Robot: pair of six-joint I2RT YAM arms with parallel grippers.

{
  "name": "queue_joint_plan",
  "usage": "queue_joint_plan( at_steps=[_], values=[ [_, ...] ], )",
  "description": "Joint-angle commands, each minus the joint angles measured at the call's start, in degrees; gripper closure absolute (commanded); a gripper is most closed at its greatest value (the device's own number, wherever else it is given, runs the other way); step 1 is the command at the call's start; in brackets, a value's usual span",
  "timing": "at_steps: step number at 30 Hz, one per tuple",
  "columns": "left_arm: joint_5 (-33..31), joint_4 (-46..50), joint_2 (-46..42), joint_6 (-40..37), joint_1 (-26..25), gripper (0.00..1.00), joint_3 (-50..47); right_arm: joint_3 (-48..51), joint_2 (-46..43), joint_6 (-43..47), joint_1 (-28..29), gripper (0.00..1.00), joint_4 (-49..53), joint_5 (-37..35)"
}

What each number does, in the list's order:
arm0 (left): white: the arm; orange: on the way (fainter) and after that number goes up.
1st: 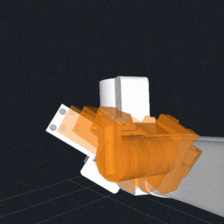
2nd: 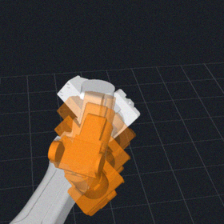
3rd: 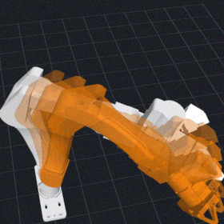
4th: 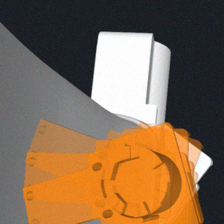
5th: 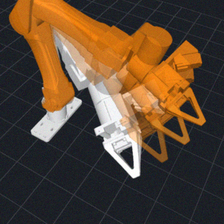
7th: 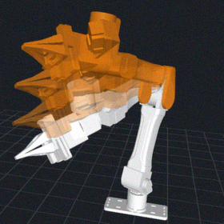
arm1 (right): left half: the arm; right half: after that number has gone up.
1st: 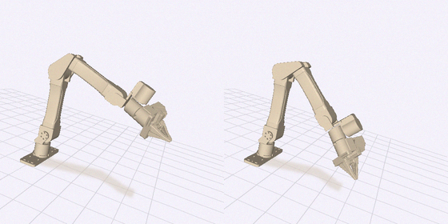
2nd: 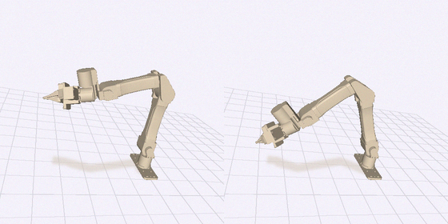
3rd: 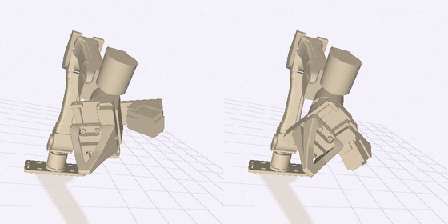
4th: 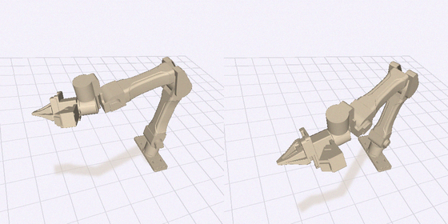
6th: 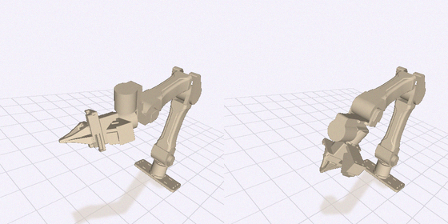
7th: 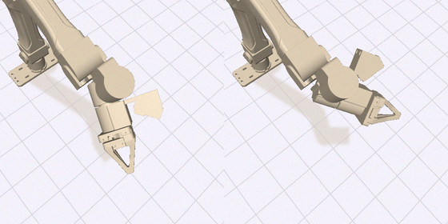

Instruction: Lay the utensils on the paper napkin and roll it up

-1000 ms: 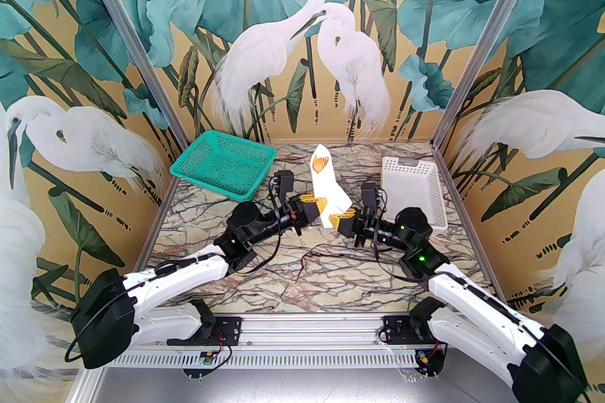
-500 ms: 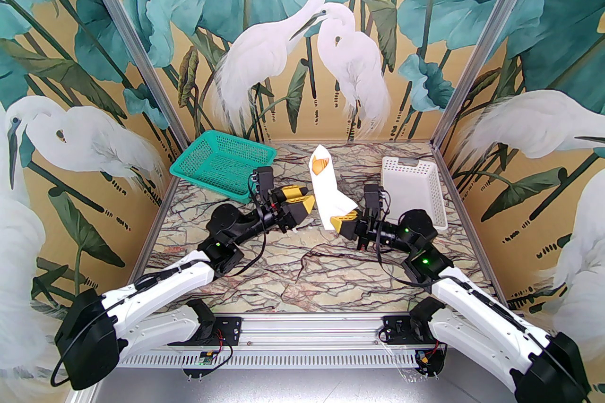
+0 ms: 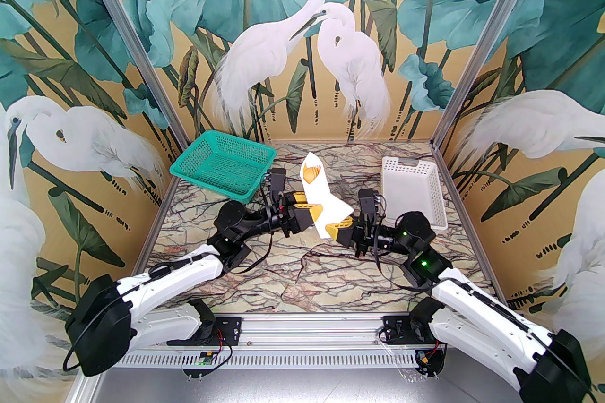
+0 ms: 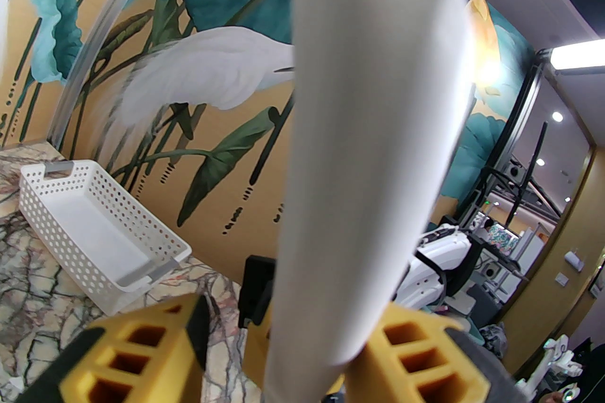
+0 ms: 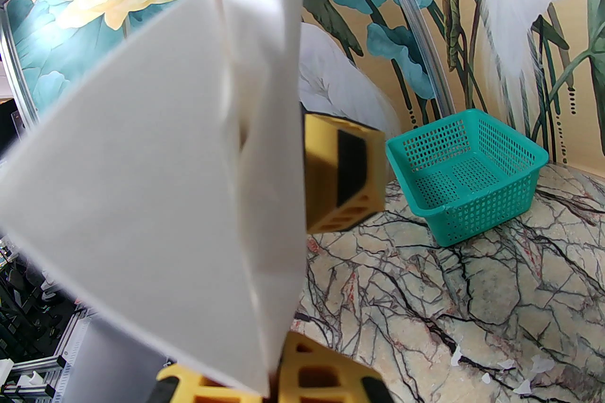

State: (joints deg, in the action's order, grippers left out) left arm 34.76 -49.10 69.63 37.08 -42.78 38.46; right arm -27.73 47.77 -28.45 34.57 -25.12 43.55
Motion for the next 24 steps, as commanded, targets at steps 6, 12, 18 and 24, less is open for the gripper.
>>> queue_joint_plan(
  at_steps=[6,12,18,24],
  values=[
    [3.55,-3.98,2.35,2.05,-0.99,0.61,3.44,-2.10,-1.05,0.06,1.06,1.00,-1.76,1.77],
    [3.70,-4.25,2.88,2.11,-1.32,0.81,3.99,-2.19,-1.01,0.45,1.51,1.00,-1.25,3.00],
    [4.36,-4.54,3.15,2.12,-1.51,0.92,4.60,-2.58,-0.83,1.61,1.82,0.99,1.47,4.03],
    [3.18,-4.03,1.74,1.18,-1.54,0.99,3.84,-2.90,-4.42,4.50,1.73,0.64,7.27,1.16]
  ],
)
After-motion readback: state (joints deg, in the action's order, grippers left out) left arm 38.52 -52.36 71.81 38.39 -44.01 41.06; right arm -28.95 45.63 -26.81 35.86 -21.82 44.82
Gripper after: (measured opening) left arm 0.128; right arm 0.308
